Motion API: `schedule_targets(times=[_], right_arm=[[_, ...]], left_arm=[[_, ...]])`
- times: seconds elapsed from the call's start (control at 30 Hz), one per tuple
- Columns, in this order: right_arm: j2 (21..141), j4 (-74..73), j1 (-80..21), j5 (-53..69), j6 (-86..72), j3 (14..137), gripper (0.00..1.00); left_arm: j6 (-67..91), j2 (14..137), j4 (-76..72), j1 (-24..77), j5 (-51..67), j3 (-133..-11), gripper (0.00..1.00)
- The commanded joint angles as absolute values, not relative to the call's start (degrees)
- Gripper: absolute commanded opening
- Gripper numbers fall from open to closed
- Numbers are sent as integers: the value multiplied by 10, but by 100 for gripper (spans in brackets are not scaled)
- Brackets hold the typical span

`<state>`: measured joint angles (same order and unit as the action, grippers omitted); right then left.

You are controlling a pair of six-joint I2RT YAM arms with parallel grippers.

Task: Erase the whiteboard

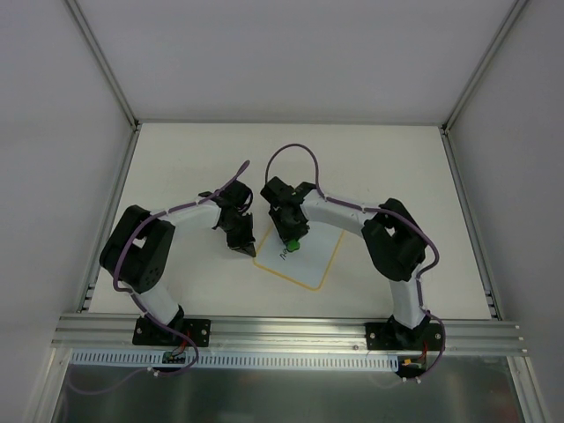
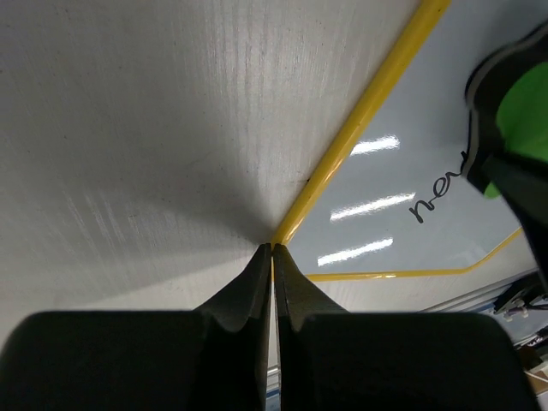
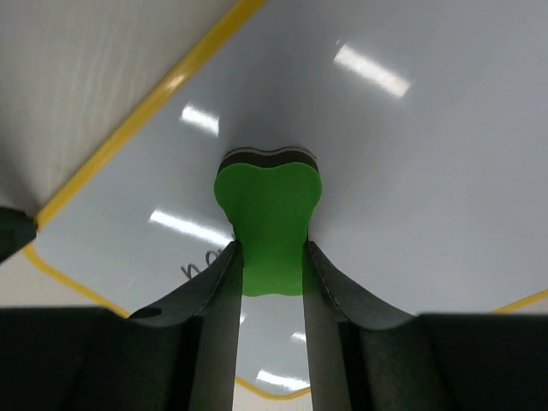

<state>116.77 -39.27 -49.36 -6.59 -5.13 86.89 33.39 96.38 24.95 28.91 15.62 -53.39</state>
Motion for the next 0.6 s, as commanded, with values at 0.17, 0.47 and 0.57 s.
schedule_targets(times=[0.17,0.47,0.57], right_arm=[[1116,-456,-502,-39,-72,735,0],[1080,-457,-410,-118,-90,752,0],[1093,-458,-408,-125,-92,786,0]], left_arm=[[355,981,237,296,93,-536,0],[349,976,237,296,101,-525,0],[347,976,237,295,105,-526,0]])
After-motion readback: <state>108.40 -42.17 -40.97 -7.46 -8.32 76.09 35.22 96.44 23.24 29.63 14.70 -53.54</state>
